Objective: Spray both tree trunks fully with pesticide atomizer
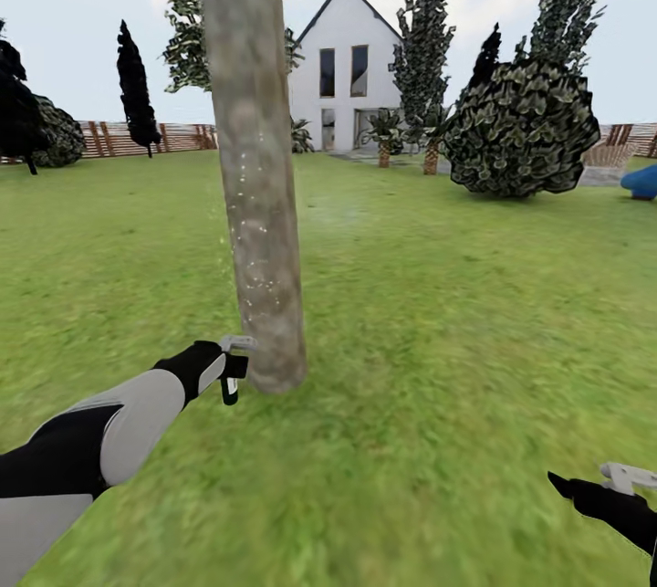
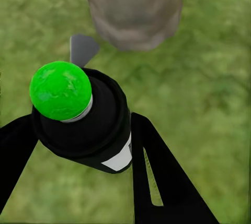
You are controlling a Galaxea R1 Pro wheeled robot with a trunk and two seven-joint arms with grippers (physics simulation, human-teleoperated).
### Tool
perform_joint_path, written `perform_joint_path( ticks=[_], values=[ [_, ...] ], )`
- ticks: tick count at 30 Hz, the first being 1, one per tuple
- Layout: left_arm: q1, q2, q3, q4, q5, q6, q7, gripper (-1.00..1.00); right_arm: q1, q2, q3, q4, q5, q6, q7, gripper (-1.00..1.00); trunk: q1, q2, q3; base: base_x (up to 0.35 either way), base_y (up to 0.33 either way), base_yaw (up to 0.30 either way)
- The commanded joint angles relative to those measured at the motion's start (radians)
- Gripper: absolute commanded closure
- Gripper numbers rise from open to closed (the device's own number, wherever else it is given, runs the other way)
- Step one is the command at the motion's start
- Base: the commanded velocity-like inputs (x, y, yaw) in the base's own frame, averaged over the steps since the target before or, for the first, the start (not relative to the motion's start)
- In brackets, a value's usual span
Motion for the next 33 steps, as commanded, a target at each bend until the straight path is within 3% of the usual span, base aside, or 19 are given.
perform_joint_path(
  ticks=[1,7,22,33],
  values=[
    [0.0,0.0,-0.001,0.0,0.0,0.0,0.0,1.0,0.0,0.0,0.0,0.0,0.0,0.0,0.0,-1.0,0.0,0.0,0.0,0.124,-0.312,0.254],
    [0.0,-0.001,-0.001,0.0,0.0,0.0,0.001,1.0,0.0,0.0,0.0,0.0,0.0,0.0,-0.001,-1.0,0.0,0.0,0.0,0.121,-0.312,0.225],
    [0.0,-0.004,-0.001,0.001,0.0,0.001,0.001,1.0,0.0,-0.002,-0.001,0.003,0.009,-0.028,-0.001,-1.0,0.0,0.0,0.0,0.006,-0.319,0.012],
    [0.0,-0.004,-0.001,0.001,0.0,0.0,0.001,1.0,0.0,0.0,-0.001,0.0,0.009,-0.028,-0.002,-1.0,0.0,0.0,0.0,0.003,-0.32,0.273]
  ],
)
